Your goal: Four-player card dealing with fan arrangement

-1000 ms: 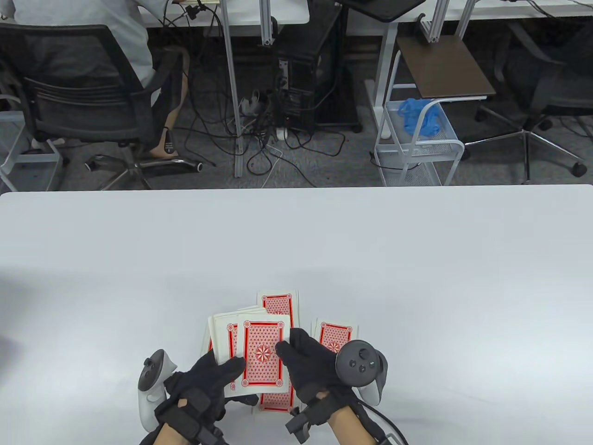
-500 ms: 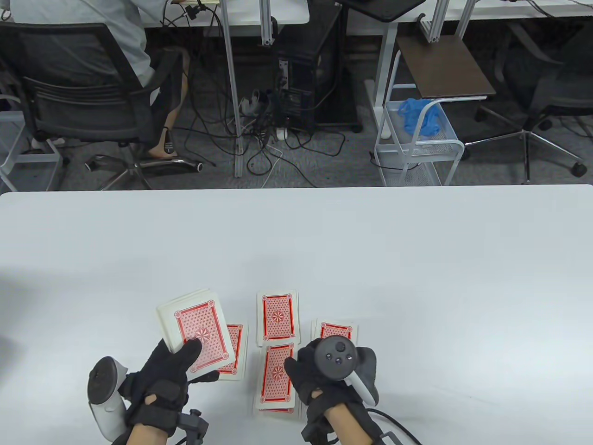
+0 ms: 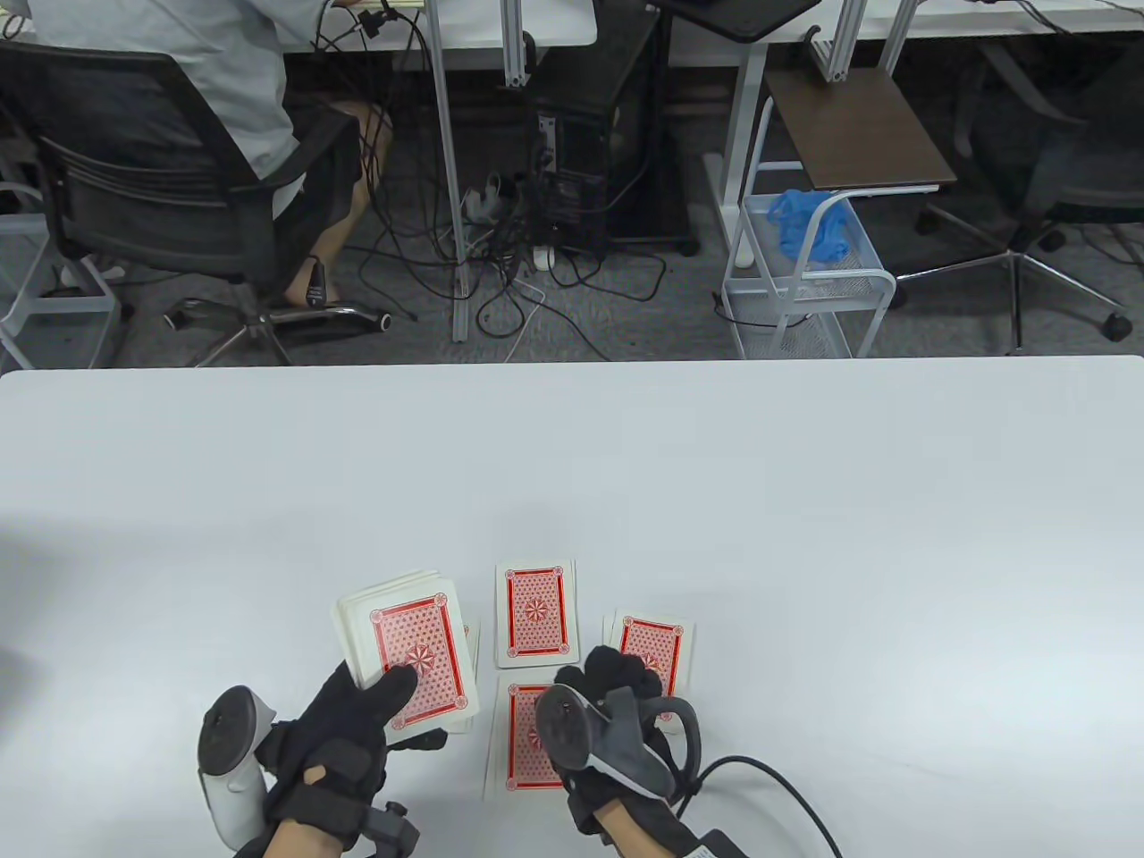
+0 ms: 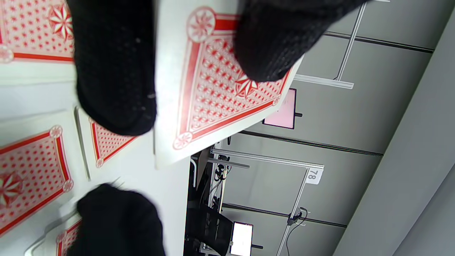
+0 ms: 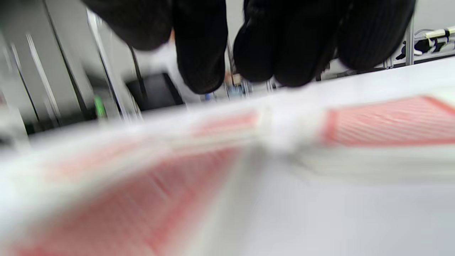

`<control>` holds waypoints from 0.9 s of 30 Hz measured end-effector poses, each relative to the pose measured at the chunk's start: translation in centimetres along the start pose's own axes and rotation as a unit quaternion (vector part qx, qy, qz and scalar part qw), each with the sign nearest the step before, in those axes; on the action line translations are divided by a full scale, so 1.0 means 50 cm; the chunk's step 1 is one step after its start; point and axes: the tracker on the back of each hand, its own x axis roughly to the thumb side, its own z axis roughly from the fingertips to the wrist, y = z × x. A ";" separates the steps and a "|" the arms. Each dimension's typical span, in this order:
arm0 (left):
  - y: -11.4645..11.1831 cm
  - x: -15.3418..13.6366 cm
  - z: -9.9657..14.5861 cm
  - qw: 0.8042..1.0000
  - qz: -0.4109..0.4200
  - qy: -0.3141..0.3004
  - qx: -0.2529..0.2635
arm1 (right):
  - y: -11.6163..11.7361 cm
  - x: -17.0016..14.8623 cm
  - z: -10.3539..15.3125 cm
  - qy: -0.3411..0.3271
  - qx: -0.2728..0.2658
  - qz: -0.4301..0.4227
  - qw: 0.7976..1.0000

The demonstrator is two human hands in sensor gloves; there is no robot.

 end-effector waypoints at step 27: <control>0.100 0.070 0.025 0.994 0.008 -0.088 0.065 | -0.017 -0.005 -0.011 0.028 -0.063 -0.296 0.953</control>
